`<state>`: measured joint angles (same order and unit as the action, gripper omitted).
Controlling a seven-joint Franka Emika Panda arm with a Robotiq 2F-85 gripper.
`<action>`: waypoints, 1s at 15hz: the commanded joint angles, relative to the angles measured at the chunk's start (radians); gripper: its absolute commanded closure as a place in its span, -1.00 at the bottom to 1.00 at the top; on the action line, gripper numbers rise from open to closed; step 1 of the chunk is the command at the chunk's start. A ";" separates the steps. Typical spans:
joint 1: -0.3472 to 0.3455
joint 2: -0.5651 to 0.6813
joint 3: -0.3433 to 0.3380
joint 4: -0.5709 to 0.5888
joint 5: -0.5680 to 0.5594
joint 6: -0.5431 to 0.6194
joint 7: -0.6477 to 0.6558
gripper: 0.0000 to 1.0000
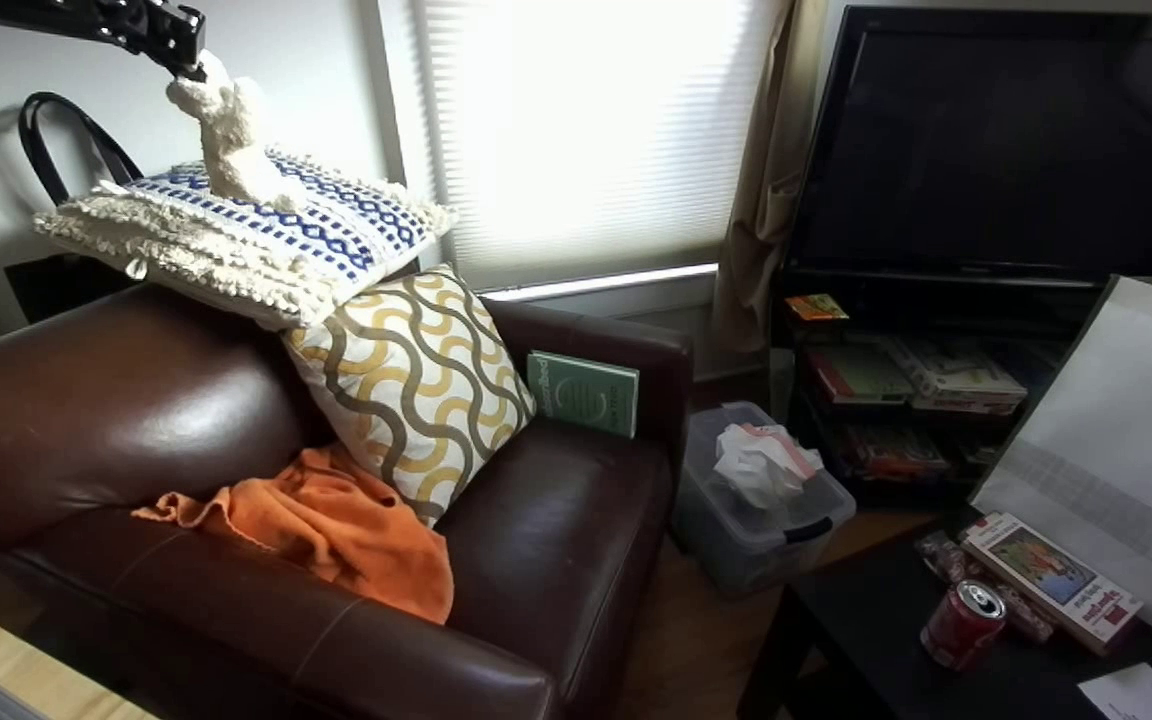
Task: Put the white bear on the striped pillow
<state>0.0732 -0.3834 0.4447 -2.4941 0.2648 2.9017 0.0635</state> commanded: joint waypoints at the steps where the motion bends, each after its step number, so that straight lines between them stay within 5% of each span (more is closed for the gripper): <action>1: 0.128 0.170 -0.077 0.059 0.053 0.259 -0.118 0.95; 3: 0.273 0.287 -0.191 0.154 0.099 0.374 -0.196 0.95; 6: 0.497 0.413 -0.333 0.351 0.142 0.370 -0.172 0.95; 7: 0.502 0.434 -0.315 0.417 0.167 0.333 -0.164 0.95; 10: 0.405 0.511 -0.161 0.622 0.347 0.252 -0.262 0.95; 15: 0.146 0.649 0.080 0.917 0.749 0.067 -0.527 0.95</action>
<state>0.3627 0.1594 0.4113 -1.7516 0.8184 3.0743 -0.3120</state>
